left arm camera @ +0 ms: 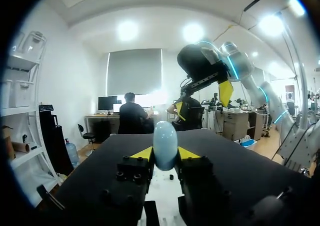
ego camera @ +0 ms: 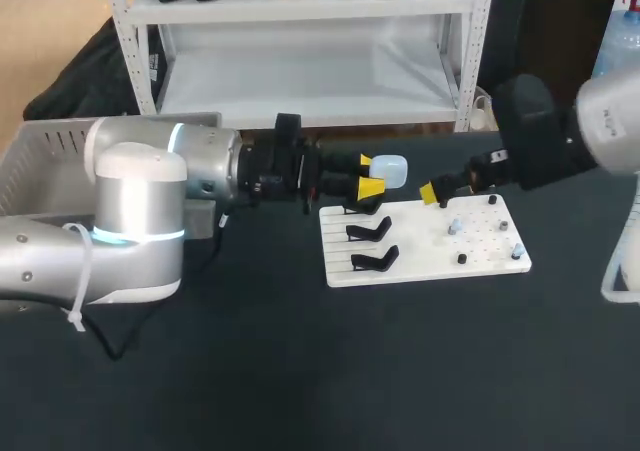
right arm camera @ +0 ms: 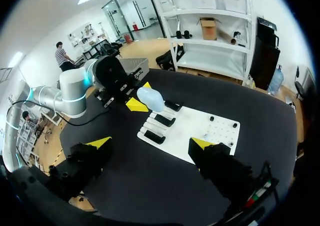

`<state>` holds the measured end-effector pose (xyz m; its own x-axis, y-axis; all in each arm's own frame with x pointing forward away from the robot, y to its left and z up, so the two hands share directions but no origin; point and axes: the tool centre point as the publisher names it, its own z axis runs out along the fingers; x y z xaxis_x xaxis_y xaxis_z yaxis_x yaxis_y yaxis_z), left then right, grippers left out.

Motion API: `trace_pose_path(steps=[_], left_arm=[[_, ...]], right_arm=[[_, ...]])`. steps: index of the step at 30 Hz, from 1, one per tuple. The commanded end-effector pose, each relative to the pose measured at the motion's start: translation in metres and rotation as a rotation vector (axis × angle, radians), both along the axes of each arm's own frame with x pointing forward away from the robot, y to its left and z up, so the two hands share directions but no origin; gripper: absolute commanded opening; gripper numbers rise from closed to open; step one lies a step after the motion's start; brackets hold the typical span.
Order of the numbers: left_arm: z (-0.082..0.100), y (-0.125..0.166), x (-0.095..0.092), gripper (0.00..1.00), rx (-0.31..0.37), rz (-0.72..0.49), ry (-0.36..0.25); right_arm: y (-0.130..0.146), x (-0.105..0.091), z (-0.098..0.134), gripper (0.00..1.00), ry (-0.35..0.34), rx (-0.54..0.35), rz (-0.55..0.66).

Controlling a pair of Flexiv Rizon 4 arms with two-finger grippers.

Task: Pick up each earbud case from the left stands, insert the matching earbuds, close the lid, and place the case in the box.

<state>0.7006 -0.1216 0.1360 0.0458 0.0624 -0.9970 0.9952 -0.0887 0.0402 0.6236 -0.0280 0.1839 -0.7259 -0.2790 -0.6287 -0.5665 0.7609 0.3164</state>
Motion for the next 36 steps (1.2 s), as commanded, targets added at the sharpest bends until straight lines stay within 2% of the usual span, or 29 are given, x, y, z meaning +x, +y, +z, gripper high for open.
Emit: trace_pose_path(steps=[1, 12, 21, 36], left_arm=[[-0.002, 0.0, 0.001, 0.0, -0.004, -0.002, -0.001], [-0.002, 0.0, 0.001, 0.0, -0.004, -0.002, -0.001], [-0.002, 0.0, 0.001, 0.0, -0.004, -0.002, -0.001], [-0.002, 0.0, 0.001, 0.0, -0.004, -0.002, -0.001]], right_arm=[[0.012, 0.01, -0.003, 1.0, 0.009, -0.036, -0.032], [0.03, 0.024, -0.011, 1.0, 0.043, -0.046, -0.032], [0.031, 0.039, -0.021, 1.0, 0.061, -0.049, -0.054], [0.033, 0.052, -0.027, 1.0, 0.075, -0.042, -0.08]])
